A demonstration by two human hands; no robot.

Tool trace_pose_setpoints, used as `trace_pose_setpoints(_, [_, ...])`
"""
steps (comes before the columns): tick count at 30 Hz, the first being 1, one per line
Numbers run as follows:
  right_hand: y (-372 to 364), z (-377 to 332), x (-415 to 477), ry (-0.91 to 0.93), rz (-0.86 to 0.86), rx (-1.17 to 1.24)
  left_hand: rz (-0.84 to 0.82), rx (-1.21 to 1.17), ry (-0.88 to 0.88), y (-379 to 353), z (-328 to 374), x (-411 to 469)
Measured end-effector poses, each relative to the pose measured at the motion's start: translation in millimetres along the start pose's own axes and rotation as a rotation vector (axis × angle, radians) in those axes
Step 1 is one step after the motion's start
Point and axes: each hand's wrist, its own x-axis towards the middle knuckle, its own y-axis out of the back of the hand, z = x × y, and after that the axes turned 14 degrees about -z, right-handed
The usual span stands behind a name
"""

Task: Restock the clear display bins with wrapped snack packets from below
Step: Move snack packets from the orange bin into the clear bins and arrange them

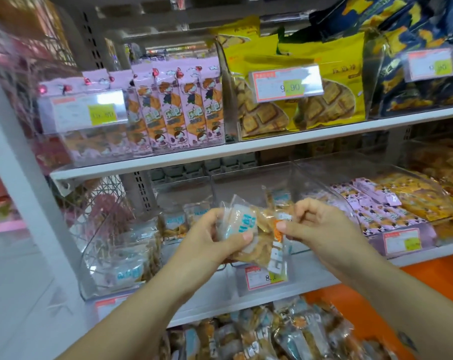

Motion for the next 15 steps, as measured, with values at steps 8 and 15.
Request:
trace_pose_setpoints(8, [-38,5,17,0.150,-0.138,-0.595,0.064,0.328,-0.112,63,8,-21])
trace_pose_setpoints(15, [-60,24,81,0.019,-0.245,-0.804,0.146,0.886,0.058,136,-6,7])
